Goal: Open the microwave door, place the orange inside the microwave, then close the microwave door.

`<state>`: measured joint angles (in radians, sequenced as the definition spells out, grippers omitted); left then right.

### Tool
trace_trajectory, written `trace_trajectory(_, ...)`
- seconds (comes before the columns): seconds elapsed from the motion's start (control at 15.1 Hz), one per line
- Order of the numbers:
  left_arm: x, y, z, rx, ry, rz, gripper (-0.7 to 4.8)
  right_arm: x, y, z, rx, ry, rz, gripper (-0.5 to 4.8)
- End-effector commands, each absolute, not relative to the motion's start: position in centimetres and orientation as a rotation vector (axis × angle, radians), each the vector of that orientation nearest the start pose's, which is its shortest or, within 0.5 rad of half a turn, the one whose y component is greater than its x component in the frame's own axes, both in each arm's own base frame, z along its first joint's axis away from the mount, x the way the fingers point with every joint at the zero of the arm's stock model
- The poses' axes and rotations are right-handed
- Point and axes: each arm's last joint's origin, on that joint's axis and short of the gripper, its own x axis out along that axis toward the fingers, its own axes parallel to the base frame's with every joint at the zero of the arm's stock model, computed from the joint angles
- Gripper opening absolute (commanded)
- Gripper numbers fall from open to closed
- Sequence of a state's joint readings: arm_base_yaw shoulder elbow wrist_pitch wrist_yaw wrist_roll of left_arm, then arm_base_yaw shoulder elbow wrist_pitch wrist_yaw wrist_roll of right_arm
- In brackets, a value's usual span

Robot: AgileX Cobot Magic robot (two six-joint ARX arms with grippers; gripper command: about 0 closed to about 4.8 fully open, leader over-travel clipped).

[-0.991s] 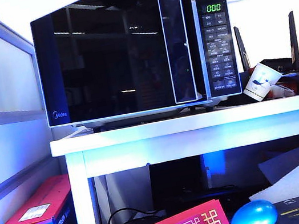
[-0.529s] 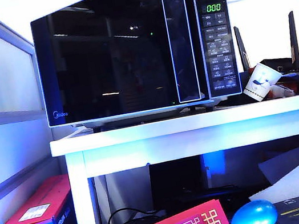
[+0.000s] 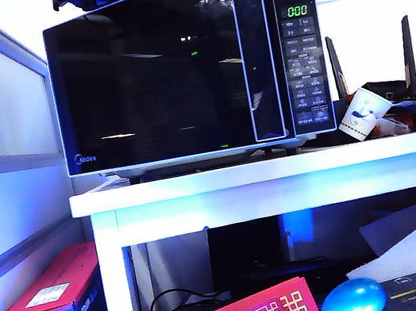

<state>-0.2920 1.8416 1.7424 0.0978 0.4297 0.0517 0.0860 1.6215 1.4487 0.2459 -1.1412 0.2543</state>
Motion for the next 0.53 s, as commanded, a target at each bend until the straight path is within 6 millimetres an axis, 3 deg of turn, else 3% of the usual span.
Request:
trace_trajectory(0.07, 41.5, -13.7, 38.6, 0.04, 0.027, -0.723, -0.05, 36.3, 5.6, 38.3, 0.148, 0.116, 1.108, 3.98)
trace_trajectory(0.26, 41.5, -13.7, 38.6, 0.04, 0.027, -0.723, -0.05, 36.9, 5.4, 37.4, 0.127, 0.141, 1.0, 3.98)
trace_trajectory(0.53, 41.5, -13.7, 38.6, 0.04, 0.028, -0.723, -0.05, 37.6, 5.5, 36.3, 0.147, 0.177, 1.068, 3.98)
